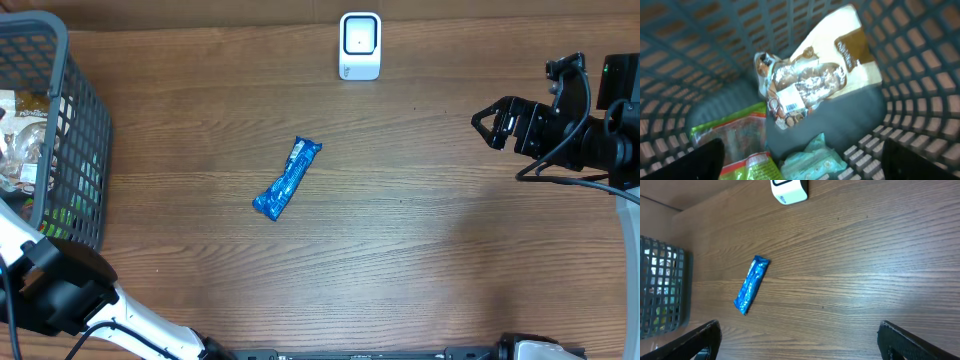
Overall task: Scan the item barcode
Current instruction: 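Return the left gripper into the basket and grasp the brown Pantree bag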
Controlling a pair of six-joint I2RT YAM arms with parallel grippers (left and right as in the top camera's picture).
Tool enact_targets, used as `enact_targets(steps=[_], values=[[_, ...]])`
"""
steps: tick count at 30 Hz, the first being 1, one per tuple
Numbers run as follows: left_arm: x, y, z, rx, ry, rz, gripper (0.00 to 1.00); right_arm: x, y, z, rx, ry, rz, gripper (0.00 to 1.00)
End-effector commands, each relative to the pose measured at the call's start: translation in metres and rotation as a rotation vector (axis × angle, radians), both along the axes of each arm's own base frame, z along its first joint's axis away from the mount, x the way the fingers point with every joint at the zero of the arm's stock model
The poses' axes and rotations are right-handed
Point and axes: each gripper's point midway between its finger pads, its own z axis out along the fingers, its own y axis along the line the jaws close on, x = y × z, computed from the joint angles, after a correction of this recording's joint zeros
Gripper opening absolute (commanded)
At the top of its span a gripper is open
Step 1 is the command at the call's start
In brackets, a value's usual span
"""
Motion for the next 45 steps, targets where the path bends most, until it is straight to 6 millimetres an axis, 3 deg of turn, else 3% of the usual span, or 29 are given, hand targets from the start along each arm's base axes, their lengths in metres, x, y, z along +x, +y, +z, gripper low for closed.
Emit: enact_targets(steps=[1, 11, 20, 27, 36, 39, 40, 41, 42, 44, 45], values=[[0.007, 0.009, -0.030, 0.013, 0.007, 0.021, 0.96, 0.001, 0.002, 0.007, -0.004, -0.021, 0.005, 1.00], [0.018, 0.029, -0.110, 0.073, -0.010, 0.045, 1.00, -0.001, 0.002, 0.006, -0.001, -0.009, 0.003, 1.00], [0.016, 0.027, -0.163, 0.084, -0.020, 0.046, 1.00, -0.003, 0.002, 0.005, 0.000, 0.001, 0.003, 1.00], [0.026, 0.017, -0.214, -0.028, 0.027, -0.015, 0.98, -0.003, 0.002, 0.005, 0.004, 0.006, -0.003, 1.00], [0.019, 0.016, -0.248, -0.061, 0.104, -0.001, 0.99, -0.003, 0.002, 0.004, 0.012, 0.016, -0.013, 1.00], [0.018, 0.016, -0.253, -0.064, 0.111, 0.000, 0.77, -0.003, 0.002, 0.004, 0.012, 0.015, -0.013, 1.00], [0.018, 0.016, -0.253, -0.064, 0.110, 0.000, 0.53, -0.003, 0.002, 0.004, 0.012, 0.015, -0.013, 1.00], [0.020, 0.016, -0.249, -0.061, 0.101, -0.002, 0.17, -0.003, 0.002, 0.004, 0.012, 0.014, -0.013, 1.00], [0.021, 0.016, -0.246, -0.062, 0.093, -0.006, 0.05, -0.003, 0.002, 0.004, 0.012, 0.014, -0.013, 1.00], [0.027, 0.014, -0.232, -0.068, 0.060, -0.023, 0.04, -0.003, 0.002, 0.004, 0.012, 0.014, -0.013, 1.00], [0.032, 0.012, -0.215, -0.069, 0.030, -0.037, 0.04, -0.003, 0.002, 0.004, 0.012, 0.014, -0.013, 1.00]])
